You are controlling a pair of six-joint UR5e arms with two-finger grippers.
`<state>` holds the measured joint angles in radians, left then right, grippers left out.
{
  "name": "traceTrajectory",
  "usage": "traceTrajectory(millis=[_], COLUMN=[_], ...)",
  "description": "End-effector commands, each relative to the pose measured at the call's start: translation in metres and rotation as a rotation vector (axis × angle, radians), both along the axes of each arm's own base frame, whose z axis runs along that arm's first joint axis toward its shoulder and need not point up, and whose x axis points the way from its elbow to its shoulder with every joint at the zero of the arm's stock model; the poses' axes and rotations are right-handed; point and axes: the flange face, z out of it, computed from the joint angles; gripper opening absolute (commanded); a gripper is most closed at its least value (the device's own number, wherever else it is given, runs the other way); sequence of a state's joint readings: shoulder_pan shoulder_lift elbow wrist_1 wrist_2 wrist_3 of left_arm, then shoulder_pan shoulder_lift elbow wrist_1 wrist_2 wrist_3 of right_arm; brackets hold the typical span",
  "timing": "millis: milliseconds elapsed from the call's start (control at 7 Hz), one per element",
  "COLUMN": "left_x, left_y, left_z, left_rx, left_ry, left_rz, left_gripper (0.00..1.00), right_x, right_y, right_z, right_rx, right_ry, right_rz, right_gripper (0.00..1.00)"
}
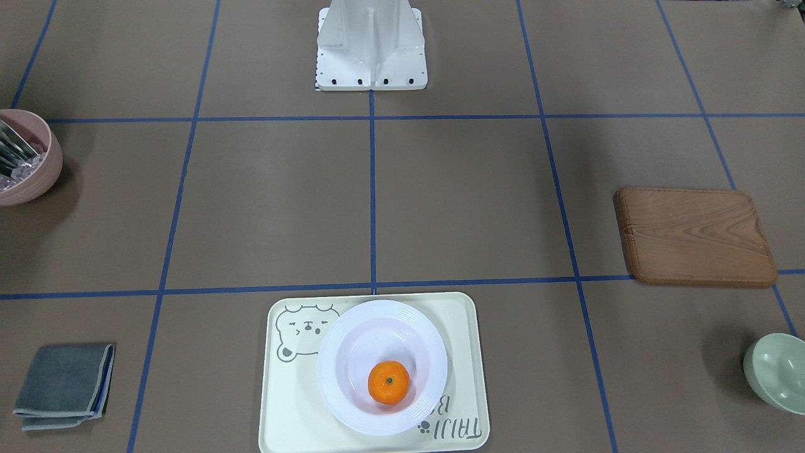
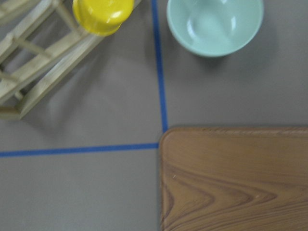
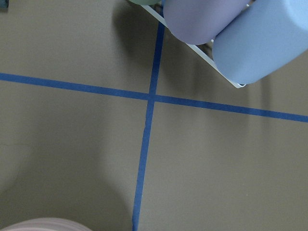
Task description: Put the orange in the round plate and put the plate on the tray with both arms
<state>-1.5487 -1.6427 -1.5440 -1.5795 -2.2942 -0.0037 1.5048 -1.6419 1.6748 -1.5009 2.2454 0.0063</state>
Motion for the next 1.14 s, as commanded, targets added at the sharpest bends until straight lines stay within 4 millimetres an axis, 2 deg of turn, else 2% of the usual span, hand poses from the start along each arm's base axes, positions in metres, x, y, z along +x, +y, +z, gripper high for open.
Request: traceTrajectory(millis=[0, 286, 1000], left_x=[-0.0091, -0.0084, -0.0084], left_y=[0.0260, 0.0255, 0.0257], left_z=[0.0241, 0.0250, 0.0265], left_rx=[-0.018, -0.023, -0.026], left_ry=[0.003, 0.002, 0.002], left_rz=[-0.016, -0.018, -0.018], left_gripper=[0.99, 0.99, 0.99], right_x=[0.0030, 0.0080, 0.0101], right_y=[0.0107, 0.0163, 0.0124], right_z=[0.0079, 0.0070, 0.0058], right_rx=[-0.023, -0.029, -0.023], right_ry=[-0.024, -0.054, -0.053], right_rz=[0.009, 0.023, 0.026], right_gripper=[1.00, 1.00, 1.00])
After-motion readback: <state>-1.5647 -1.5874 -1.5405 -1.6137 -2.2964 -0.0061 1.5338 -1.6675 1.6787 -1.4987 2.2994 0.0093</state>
